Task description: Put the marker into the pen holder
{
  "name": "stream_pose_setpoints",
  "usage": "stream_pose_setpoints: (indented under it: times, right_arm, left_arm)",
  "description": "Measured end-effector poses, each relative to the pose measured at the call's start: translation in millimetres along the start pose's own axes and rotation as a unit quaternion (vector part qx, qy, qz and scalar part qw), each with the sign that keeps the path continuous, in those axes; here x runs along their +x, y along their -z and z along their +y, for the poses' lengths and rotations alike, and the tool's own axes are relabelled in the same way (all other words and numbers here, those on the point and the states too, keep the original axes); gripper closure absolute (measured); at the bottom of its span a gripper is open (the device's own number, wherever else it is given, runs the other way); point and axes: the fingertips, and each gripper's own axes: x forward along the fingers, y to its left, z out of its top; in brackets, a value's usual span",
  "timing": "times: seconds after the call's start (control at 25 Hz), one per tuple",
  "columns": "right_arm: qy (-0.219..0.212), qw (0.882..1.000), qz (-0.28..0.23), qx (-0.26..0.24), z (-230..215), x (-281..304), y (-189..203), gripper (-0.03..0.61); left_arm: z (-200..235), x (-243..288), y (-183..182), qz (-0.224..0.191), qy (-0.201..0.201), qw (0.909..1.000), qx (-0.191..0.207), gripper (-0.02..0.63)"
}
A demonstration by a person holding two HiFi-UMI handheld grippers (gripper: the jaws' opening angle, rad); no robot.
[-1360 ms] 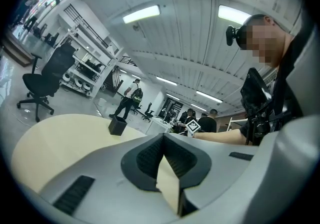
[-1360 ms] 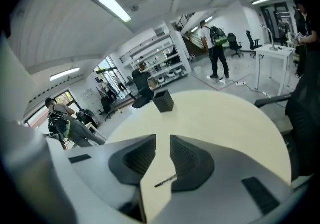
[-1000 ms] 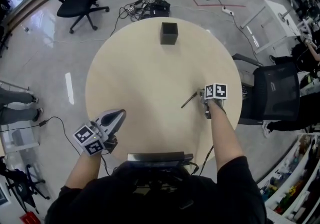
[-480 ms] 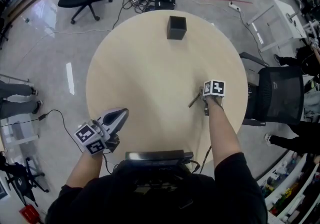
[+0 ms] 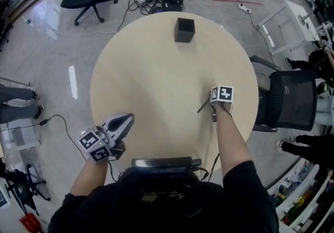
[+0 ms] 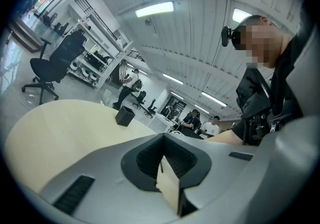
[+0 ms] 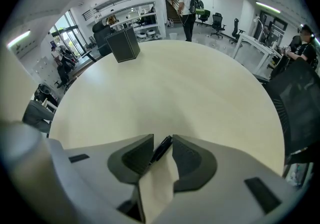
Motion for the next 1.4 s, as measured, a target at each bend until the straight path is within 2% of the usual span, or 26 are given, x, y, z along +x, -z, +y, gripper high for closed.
stream_pose_setpoints:
  times: [0.48, 0.56, 0.72, 0.8, 0.88, 0.96, 1.0, 1.12, 1.24, 1.4]
  right_arm:
    - [0.012, 1.000, 0.005, -0.001, -9.9, 8.8, 9.1, 0.483]
    - [0.006, 1.000, 0.004, 0.007, -12.5, 8.5, 10.4, 0.515]
    - [-0.048, 0.998, -0.015, 0.046, -8.7, 3.6, 12.6, 0.518]
    - [-0.090, 0.992, -0.052, 0.068, -2.3, -10.8, 6.2, 0.518]
    - [-0.138, 0.981, -0.107, 0.079, 6.5, -41.3, -7.0, 0.518]
    - [-0.195, 0.961, -0.182, 0.079, 16.5, -91.3, -27.5, 0.518]
    - [-0.224, 0.945, -0.225, 0.077, 21.0, -123.3, -40.0, 0.518]
    - [-0.295, 0.887, -0.352, 0.050, 31.6, -237.8, -73.6, 0.518]
    - [-0.324, 0.830, -0.454, -0.006, 40.1, -361.5, -86.1, 0.518]
    - [-0.333, 0.766, -0.547, -0.059, 42.2, -496.0, -67.0, 0.518]
  left_arm:
    - [-2.8, -7.0, 3.5, -0.001, -0.006, 1.0000, -0.002, 0.618]
    - [-3.7, -8.5, 3.4, -0.001, -0.006, 1.0000, -0.001, 0.618]
    - [-7.5, -10.1, 0.3, -0.004, -0.006, 1.0000, 0.001, 0.618]
    - [-9.8, -10.5, -2.6, -0.008, -0.006, 0.9999, 0.004, 0.618]
    - [-12.6, -11.7, -7.7, -0.011, -0.005, 0.9999, 0.009, 0.618]
    - [-16.4, -12.2, -16.2, -0.014, -0.004, 0.9997, 0.018, 0.618]
    - [-18.9, -11.5, -21.9, -0.017, -0.002, 0.9996, 0.024, 0.618]
    - [-33.7, -5.4, -45.0, -0.030, 0.010, 0.9984, 0.048, 0.618]
    - [-61.7, 3.4, -73.6, -0.039, 0.030, 0.9952, 0.085, 0.618]
    - [-107.1, 11.9, -115.8, -0.056, 0.056, 0.9883, 0.130, 0.618]
